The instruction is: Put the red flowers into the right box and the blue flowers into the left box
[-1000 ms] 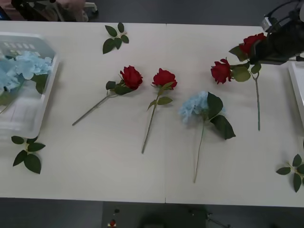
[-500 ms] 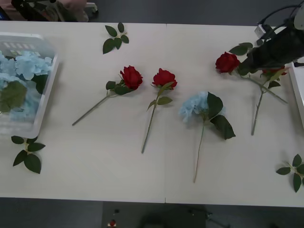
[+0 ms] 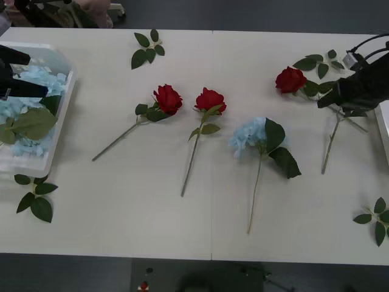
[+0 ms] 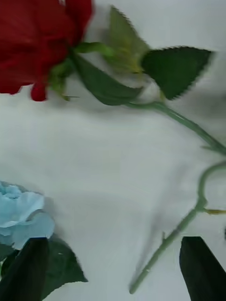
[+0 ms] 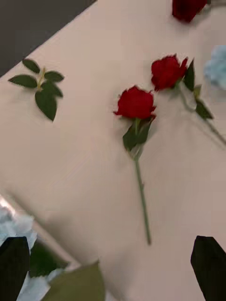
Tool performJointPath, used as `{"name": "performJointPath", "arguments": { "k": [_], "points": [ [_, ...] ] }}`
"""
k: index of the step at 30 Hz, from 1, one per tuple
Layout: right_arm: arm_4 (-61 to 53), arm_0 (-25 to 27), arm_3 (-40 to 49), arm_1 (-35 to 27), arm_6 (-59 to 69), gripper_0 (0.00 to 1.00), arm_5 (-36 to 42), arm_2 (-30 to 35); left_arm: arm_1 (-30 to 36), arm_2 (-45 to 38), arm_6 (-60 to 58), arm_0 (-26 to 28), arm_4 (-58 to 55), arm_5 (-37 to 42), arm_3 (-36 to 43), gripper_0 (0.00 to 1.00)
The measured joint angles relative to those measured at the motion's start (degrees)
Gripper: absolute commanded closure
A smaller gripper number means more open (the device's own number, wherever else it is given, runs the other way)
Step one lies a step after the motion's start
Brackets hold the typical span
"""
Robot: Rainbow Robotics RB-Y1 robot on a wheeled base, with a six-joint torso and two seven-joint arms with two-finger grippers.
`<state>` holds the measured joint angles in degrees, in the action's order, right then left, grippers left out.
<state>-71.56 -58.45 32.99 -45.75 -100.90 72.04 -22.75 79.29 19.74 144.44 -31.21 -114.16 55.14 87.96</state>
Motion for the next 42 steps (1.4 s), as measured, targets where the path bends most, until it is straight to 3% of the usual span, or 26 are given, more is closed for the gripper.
{"name": "performJointPath", "arguments": {
  "k": [5,11,17,24,30,35,37,42],
  "points": [
    [1.58,0.15,0.01,-1.29,11.72,0.2,-0.02,-2.22,-11.31,2.52,0.0,-0.69,12.22,-6.9,0.2,0.0],
    [1.47,0.28,0.0,-2.54,12.18,0.2,-3.52,-5.99,-25.42,12.53,-0.01,-7.91,19.94,-12.7,-9.89,0.0],
    [1.49,1.39,0.16,-2.49,12.18,0.2,-9.04,-8.55,-30.09,24.62,-0.01,-17.22,22.74,-15.79,-18.85,0.0],
    [1.49,1.42,0.03,-1.99,12.43,0.22,-12.51,-13.88,-36.97,27.37,-0.01,-23.52,25.74,-15.79,-31.59,0.0],
    [2.13,1.43,-3.4,1.66,13.13,0.22,-16.4,-13.79,-43.5,30.56,-0.01,-26.42,27.62,-15.82,-39.4,0.0],
    [3.09,1.43,-7.58,6.21,13.16,0.32,-22.13,-12.92,-47.53,34.74,-0.01,-28.37,28.79,-15.85,-44.15,0.0],
    [3.32,1.43,-8.39,7.28,13.18,0.45,-22.84,-12.94,-48.02,37.93,-0.01,-29.34,27.08,-16.19,-45.37,0.01],
    [5.09,1.43,-8.53,8.14,13.31,0.78,-23.85,-12.96,-48.04,43.12,-0.02,-31.12,23.07,-17.67,-47.26,0.3]
  ]
}}
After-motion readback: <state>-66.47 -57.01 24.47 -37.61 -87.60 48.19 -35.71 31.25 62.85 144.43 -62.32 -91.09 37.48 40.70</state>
